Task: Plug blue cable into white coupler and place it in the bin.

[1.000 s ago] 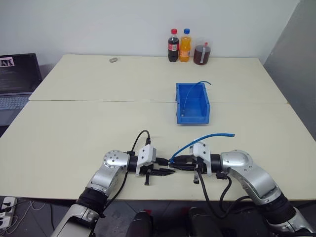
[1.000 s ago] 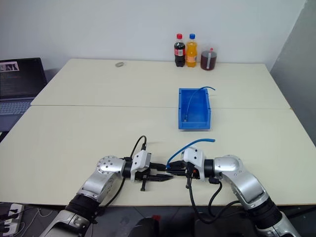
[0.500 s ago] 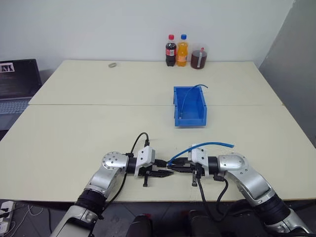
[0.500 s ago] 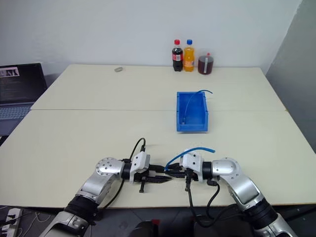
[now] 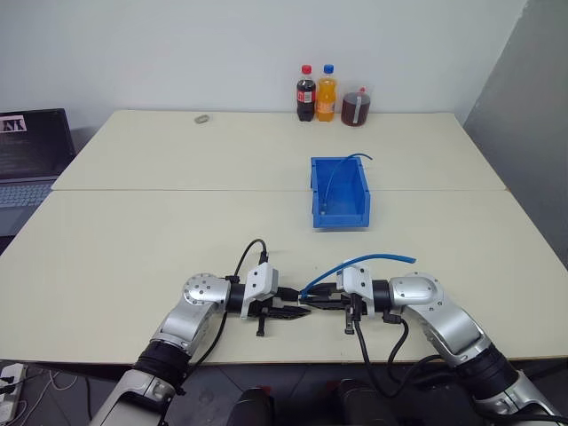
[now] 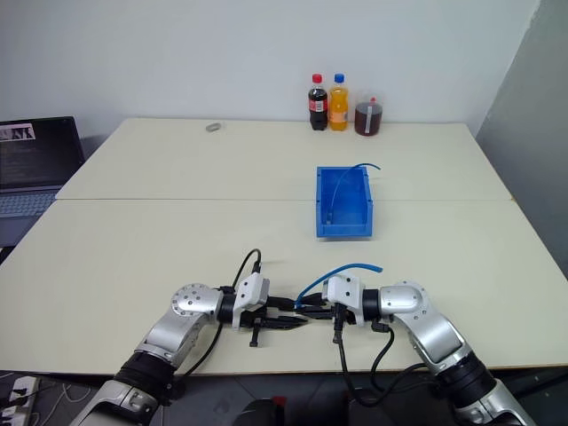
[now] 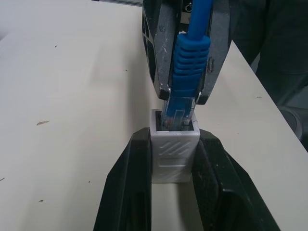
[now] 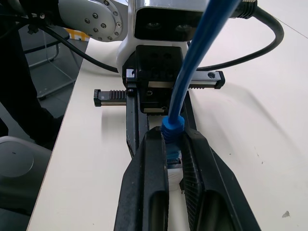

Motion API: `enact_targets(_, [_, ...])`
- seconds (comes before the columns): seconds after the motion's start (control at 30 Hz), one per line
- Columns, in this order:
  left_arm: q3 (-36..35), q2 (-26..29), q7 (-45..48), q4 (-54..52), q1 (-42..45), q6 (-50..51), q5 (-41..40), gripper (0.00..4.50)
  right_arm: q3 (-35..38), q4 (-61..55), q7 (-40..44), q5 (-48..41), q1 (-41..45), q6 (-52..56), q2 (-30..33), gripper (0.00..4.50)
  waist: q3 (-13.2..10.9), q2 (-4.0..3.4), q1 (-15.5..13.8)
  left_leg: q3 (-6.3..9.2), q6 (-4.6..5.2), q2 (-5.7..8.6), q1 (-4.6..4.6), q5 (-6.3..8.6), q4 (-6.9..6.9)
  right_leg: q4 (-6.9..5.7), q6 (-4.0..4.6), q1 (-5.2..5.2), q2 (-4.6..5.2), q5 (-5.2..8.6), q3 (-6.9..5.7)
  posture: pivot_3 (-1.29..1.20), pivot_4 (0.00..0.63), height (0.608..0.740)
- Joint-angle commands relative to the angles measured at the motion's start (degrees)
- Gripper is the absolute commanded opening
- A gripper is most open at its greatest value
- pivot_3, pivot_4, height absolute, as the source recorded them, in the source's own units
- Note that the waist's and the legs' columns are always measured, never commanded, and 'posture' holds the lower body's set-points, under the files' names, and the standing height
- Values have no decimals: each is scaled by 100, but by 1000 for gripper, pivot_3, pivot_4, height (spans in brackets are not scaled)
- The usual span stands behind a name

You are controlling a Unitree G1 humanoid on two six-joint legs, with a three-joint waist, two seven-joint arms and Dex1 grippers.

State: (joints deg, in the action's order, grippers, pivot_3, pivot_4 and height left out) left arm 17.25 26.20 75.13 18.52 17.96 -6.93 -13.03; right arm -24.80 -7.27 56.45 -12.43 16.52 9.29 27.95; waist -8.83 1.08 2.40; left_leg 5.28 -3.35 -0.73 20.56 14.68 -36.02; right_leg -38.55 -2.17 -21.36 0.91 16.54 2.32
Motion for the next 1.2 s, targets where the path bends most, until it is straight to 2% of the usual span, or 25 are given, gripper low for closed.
enact_targets(0.03, [274,138,116,204,-234,188,335,795,-189,503,57,339,-162,438,163,127,0,0,0,0,0,0,0,0,0,0,0,0,0,0,0,0,150,740])
enact_targets(0.6, [273,131,126,206,-251,192,318,795,-347,687,30,505,-93,720,140,127,13,0,0,1,-1,-1,-2,0,5,3,4,0,0,4,-1,0,150,740])
enact_targets(1.2, [258,125,89,191,-261,214,297,795,-408,1163,-8,599,8,479,8,126,83,-1,31,2,-1,-8,-31,2,31,3,35,10,-3,28,-2,0,150,740])
